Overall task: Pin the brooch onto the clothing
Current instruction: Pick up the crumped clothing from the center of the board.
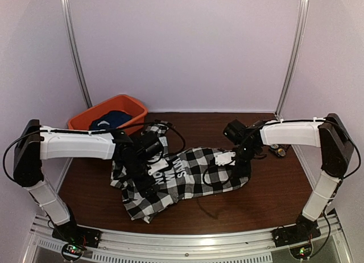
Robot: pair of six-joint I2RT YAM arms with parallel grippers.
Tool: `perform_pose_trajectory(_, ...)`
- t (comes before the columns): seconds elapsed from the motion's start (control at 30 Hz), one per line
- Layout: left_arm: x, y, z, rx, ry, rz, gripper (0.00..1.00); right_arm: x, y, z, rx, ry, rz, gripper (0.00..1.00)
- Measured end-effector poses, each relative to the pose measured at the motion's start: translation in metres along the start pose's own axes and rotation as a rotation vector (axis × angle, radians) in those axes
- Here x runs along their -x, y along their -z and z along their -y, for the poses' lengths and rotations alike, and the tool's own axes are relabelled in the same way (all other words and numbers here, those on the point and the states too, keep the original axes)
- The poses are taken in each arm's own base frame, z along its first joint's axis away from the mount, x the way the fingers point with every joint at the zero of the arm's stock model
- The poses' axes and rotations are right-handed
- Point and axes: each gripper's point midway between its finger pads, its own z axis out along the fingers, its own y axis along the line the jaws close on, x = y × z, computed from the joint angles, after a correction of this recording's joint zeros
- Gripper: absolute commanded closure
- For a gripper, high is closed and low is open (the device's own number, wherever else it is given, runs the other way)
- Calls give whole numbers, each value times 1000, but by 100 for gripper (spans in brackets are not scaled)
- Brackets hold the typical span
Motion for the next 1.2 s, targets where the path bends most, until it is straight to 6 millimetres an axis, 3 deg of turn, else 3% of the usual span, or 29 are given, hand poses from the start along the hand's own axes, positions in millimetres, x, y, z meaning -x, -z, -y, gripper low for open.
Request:
perform_pose_trajectory(0.17, 3, -12, -3, 18, -6, -7, 19, -4, -8, -3, 3, 7, -19, 39)
perform_pose_trajectory(0.27, 6, -18, -6, 35, -8, -5, 27, -7, -15, 1, -11, 12, -40, 43)
perform_pose_trajectory(0.33, 7, -19, -7, 41, -10, 0, 39, -9, -20, 1, -14, 17, -53, 54)
perform_pose_trajectory(0.47, 11, -20, -8, 43, -17, 16, 56, -12, -27, 4, -22, 18, -75, 92)
perform_pose_trajectory(0.57, 14, -20, -8, 42, -18, 27, 78, -14, -30, 8, -36, 7, -86, 100)
perform_pose_trajectory(0.7, 14, -20, -8, 44, -17, 32, 97, -16, -30, 14, -56, 0, -89, 100)
perform_pose_trajectory(0.77, 15, -17, -9, 50, -19, 38, 99, -15, -29, 15, -64, -1, -87, 100)
perform_pose_trajectory(0.8, 16, -15, -10, 55, -20, 44, 99, -15, -28, 16, -68, -2, -84, 94)
perform_pose_trajectory(0.87, 18, -8, -12, 69, -19, 62, 100, -15, -24, 17, -77, 0, -76, 70)
perform_pose_trajectory(0.93, 20, 0, -14, 81, -16, 84, 100, -14, -20, 17, -86, -8, -69, 60)
perform_pose_trajectory(1.1, 21, 4, -15, 84, -14, 97, 100, -11, -16, 19, -94, -2, -50, 49)
perform_pose_trajectory(1.13, 20, 3, -15, 83, -14, 94, 98, -12, -16, 18, -92, 2, -52, 48)
perform_pose_trajectory(1.2, 17, 2, -14, 79, -14, 87, 81, -12, -17, 17, -87, 3, -51, 48)
